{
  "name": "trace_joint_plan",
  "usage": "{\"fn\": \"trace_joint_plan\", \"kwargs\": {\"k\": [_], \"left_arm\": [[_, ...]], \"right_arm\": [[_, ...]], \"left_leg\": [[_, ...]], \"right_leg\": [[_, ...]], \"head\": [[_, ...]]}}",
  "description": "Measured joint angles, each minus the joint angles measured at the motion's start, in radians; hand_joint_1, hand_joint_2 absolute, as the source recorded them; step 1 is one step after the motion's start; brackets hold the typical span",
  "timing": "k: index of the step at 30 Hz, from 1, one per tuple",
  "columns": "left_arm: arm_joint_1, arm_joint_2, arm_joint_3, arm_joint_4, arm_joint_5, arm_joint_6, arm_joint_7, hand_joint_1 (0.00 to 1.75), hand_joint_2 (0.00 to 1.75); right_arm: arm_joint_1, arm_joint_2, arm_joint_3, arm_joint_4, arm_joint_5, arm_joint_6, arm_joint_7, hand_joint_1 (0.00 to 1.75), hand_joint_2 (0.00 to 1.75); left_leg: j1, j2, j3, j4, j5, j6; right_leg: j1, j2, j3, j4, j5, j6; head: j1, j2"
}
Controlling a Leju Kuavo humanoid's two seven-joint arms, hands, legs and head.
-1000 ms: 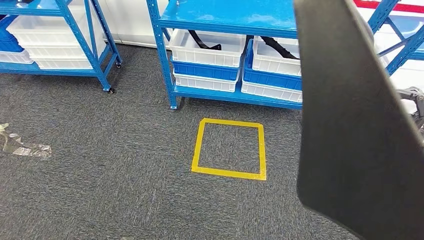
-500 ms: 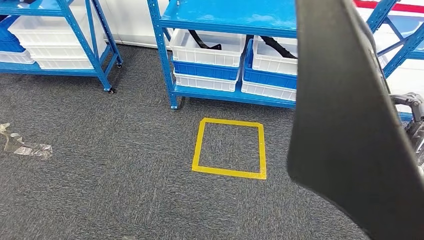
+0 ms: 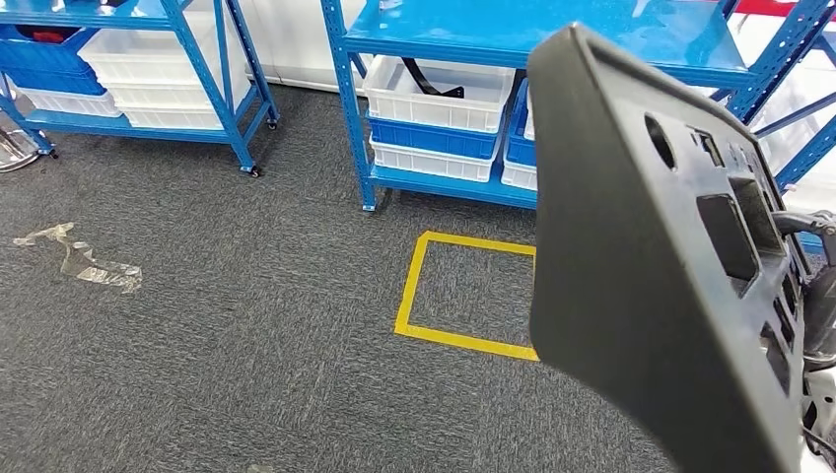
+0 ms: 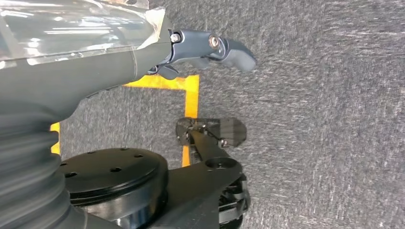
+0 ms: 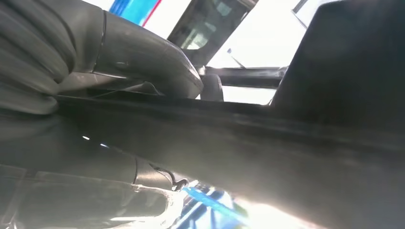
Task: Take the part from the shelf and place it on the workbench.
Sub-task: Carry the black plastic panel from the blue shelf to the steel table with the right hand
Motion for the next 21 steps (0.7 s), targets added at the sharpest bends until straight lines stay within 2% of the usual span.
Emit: {"fn": "trace_joint_plan", "kwargs": {"k": [1, 2, 3, 4, 5, 6, 7, 8, 9, 10, 11, 13, 14, 15, 17, 19, 21], "left_arm": [[0.002, 0.000, -0.001, 0.000, -0.001, 0.000, 0.000, 0.00, 1.75], [0.003, 0.001, -0.002, 0.000, -0.004, 0.000, 0.001, 0.00, 1.75], [0.002, 0.001, -0.004, 0.000, -0.006, 0.000, 0.001, 0.00, 1.75], [0.000, 0.001, -0.006, 0.000, -0.007, 0.000, 0.002, 0.00, 1.75], [-0.002, 0.001, -0.008, 0.000, -0.009, 0.000, 0.003, 0.00, 1.75], [-0.004, 0.000, -0.009, 0.000, -0.010, 0.000, 0.004, 0.00, 1.75], [-0.004, 0.000, -0.011, -0.001, -0.011, 0.000, 0.005, 0.00, 1.75], [-0.004, 0.000, -0.011, -0.001, -0.012, 0.000, 0.007, 0.00, 1.75], [-0.005, 0.000, -0.011, -0.001, -0.012, 0.001, 0.009, 0.00, 1.75], [-0.005, 0.000, -0.011, -0.001, -0.012, 0.001, 0.010, 0.00, 1.75], [-0.007, 0.000, -0.011, -0.001, -0.012, 0.002, 0.010, 0.00, 1.75], [-0.013, 0.002, -0.011, -0.001, -0.012, 0.004, 0.011, 0.00, 1.75], [-0.016, 0.002, -0.011, -0.001, -0.012, 0.005, 0.011, 0.00, 1.75], [-0.019, 0.003, -0.011, -0.001, -0.012, 0.006, 0.011, 0.00, 1.75], [-0.019, 0.003, -0.011, -0.002, -0.011, 0.006, 0.010, 0.00, 1.75], [-0.020, 0.004, -0.011, -0.002, -0.010, 0.007, 0.010, 0.00, 1.75], [-0.023, 0.003, -0.010, -0.002, -0.010, 0.007, 0.010, 0.00, 1.75]], "right_arm": [[0.004, 0.001, -0.002, -0.004, 0.002, 0.000, 0.001, 1.75, 1.75], [0.008, 0.002, -0.005, -0.009, 0.004, -0.001, 0.002, 1.75, 1.75], [0.013, 0.002, -0.010, -0.015, 0.006, -0.001, 0.003, 1.75, 1.75], [0.019, 0.003, -0.016, -0.020, 0.007, -0.002, 0.003, 1.75, 1.75], [0.025, 0.003, -0.021, -0.024, 0.008, -0.002, 0.003, 1.75, 1.75], [0.029, 0.004, -0.025, -0.026, 0.008, -0.002, 0.003, 1.75, 1.75], [0.033, 0.006, -0.027, -0.027, 0.009, -0.003, 0.002, 1.75, 1.75], [0.037, 0.008, -0.027, -0.028, 0.009, -0.003, 0.002, 1.75, 1.75], [0.039, 0.009, -0.028, -0.028, 0.009, -0.003, 0.001, 1.75, 1.75], [0.041, 0.009, -0.029, -0.029, 0.009, -0.003, 0.000, 1.75, 1.75], [0.041, 0.009, -0.031, -0.029, 0.007, -0.003, -0.002, 1.75, 1.75], [0.041, 0.009, -0.035, -0.030, 0.002, -0.003, -0.008, 1.75, 1.75], [0.041, 0.008, -0.037, -0.030, -0.002, -0.003, -0.012, 1.75, 1.75], [0.041, 0.008, -0.039, -0.029, -0.007, -0.003, -0.015, 1.75, 1.75], [0.038, 0.006, -0.041, -0.029, -0.013, -0.002, -0.020, 1.75, 1.75], [0.036, 0.003, -0.042, -0.028, -0.016, -0.002, -0.022, 1.75, 1.75], [0.035, 0.001, -0.043, -0.026, -0.018, -0.001, -0.023, 1.75, 1.75]], "left_leg": [[0.001, 0.008, -0.004, 0.005, -0.002, -0.003], [0.001, 0.025, -0.014, 0.024, -0.015, -0.006], [0.001, 0.048, -0.033, 0.065, -0.042, -0.007], [-0.001, 0.071, -0.062, 0.128, -0.079, -0.008], [-0.001, 0.084, -0.095, 0.204, -0.116, -0.007], [-0.001, 0.088, -0.124, 0.270, -0.144, -0.006], [-0.001, 0.090, -0.140, 0.311, -0.157, -0.003], [-0.002, 0.090, -0.143, 0.325, -0.157, 0.000], [-0.003, 0.090, -0.129, 0.304, -0.144, 0.005], [-0.006, 0.093, -0.101, 0.258, -0.122, 0.012], [-0.011, 0.106, -0.061, 0.191, -0.097, 0.023], [-0.027, 0.148, 0.012, 0.065, -0.064, 0.044], [-0.035, 0.162, 0.029, 0.032, -0.059, 0.049], [-0.040, 0.164, 0.032, 0.022, -0.061, 0.050], [-0.040, 0.141, 0.031, 0.013, -0.051, 0.051], [-0.035, 0.118, 0.034, 0.000, -0.037, 0.057], [-0.033, 0.094, 0.033, -0.004, -0.029, 0.063]], "right_leg": [[0.000, -0.007, -0.003, 0.003, 0.002, -0.008], [0.000, -0.015, -0.005, 0.004, 0.005, -0.015], [0.001, -0.023, -0.007, 0.004, 0.007, -0.021], [0.005, -0.032, -0.009, 0.004, 0.009, -0.026], [0.010, -0.042, -0.011, 0.004, 0.009, -0.030], [0.014, -0.053, -0.013, 0.004, 0.010, -0.034], [0.019, -0.063, -0.015, 0.004, 0.010, -0.036], [0.022, -0.071, -0.015, 0.004, 0.011, -0.038], [0.025, -0.078, -0.015, 0.004, 0.011, -0.039], [0.028, -0.085, -0.014, 0.004, 0.010, -0.039], [0.030, -0.093, -0.013, 0.004, 0.010, -0.039], [0.037, -0.111, -0.011, 0.004, 0.009, -0.038], [0.039, -0.120, -0.011, 0.004, 0.008, -0.037], [0.041, -0.131, -0.010, 0.003, 0.008, -0.035], [0.039, -0.145, -0.009, 0.004, 0.006, -0.029], [0.038, -0.107, -0.026, 0.042, -0.019, -0.026], [0.035, -0.051, -0.074, 0.151, -0.072, -0.033]], "head": [[-0.002, 0.000], [-0.004, 0.000], [-0.006, 0.000], [-0.008, 0.000], [-0.010, 0.000], [-0.010, 0.000], [-0.010, 0.000], [-0.010, 0.000], [-0.010, 0.000], [-0.010, 0.000], [-0.010, 0.000], [-0.009, 0.000], [-0.009, 0.000], [-0.009, 0.000], [-0.012, 0.000], [-0.011, 0.000], [-0.008, 0.000]]}}
